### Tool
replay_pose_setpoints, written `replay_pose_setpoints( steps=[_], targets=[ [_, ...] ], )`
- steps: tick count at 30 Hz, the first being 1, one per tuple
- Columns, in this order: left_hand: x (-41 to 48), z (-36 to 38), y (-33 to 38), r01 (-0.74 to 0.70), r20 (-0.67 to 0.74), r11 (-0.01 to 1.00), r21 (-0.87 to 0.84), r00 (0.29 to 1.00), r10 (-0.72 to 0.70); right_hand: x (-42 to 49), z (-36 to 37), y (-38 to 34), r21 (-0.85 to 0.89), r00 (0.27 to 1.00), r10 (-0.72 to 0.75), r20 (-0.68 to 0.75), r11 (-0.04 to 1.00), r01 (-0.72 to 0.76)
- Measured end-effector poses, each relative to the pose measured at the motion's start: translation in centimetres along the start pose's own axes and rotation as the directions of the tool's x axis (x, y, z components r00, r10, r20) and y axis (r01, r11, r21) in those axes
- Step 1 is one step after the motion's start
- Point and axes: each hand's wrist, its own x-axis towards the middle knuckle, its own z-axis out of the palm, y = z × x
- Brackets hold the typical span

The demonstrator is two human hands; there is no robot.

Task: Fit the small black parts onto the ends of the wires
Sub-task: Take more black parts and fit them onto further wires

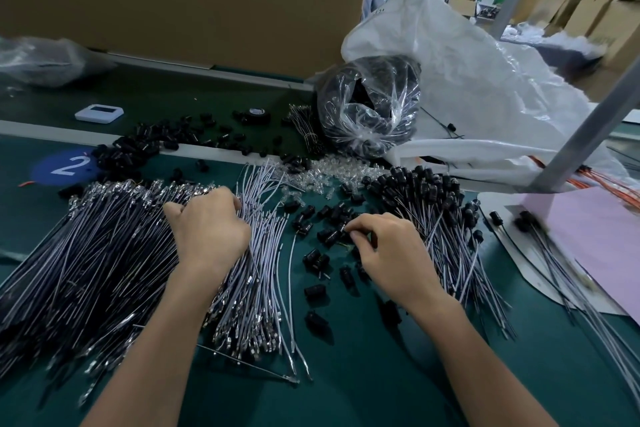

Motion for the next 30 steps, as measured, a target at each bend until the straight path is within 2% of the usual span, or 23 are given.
replay_pose_setpoints(
  steps=[4,7,8,12,20,22,24,27,28,30],
  targets=[
    [-0.4,0.0,0.0,-0.059,-0.069,0.996,-0.07,0.996,0.054,0.0,0.0,-0.1,0.01,1.0,0.0,-0.003,1.0,0.0],
    [-0.8,-0.3,0.9,-0.178,-0.077,0.969,-0.174,0.983,0.167,0.0,0.1,-0.3,0.013,1.0,-0.003,-0.004,1.0,0.003],
    [-1.1,-0.2,1.3,-0.208,-0.043,0.964,-0.167,0.978,0.204,0.0,0.2,-0.3,0.013,1.0,-0.005,0.0,1.0,0.005],
    [-1.7,0.5,2.4,-0.241,0.128,0.965,0.107,0.965,0.227,-0.1,0.2,-0.4,0.007,1.0,-0.014,0.009,1.0,0.014],
    [-1.7,1.1,2.6,-0.254,0.149,0.96,0.122,0.961,0.235,-0.2,0.2,-0.4,0.015,1.0,-0.021,0.001,1.0,0.021],
    [-1.7,1.0,2.4,-0.23,0.098,0.973,-0.016,0.968,0.23,-0.1,0.2,-0.5,0.028,1.0,-0.022,-0.009,0.999,0.023],
    [-1.8,0.5,2.4,-0.233,-0.007,0.936,-0.265,0.971,0.239,-0.1,0.1,-0.7,0.089,0.999,-0.015,-0.039,0.996,0.018],
    [-2.4,-0.1,3.2,-0.234,-0.017,0.701,-0.673,0.953,0.301,-0.1,0.1,-1.4,0.331,0.995,0.063,-0.074,0.943,-0.035],
    [-2.8,-0.2,3.6,-0.244,-0.005,0.635,-0.733,0.935,0.354,-0.1,0.2,-1.8,0.439,0.993,0.101,-0.059,0.896,-0.065],
    [-3.4,0.0,4.2,-0.31,-0.012,0.573,-0.759,0.886,0.464,-0.2,0.4,-2.4,0.636,0.987,0.161,-0.026,0.764,-0.108]
  ],
)
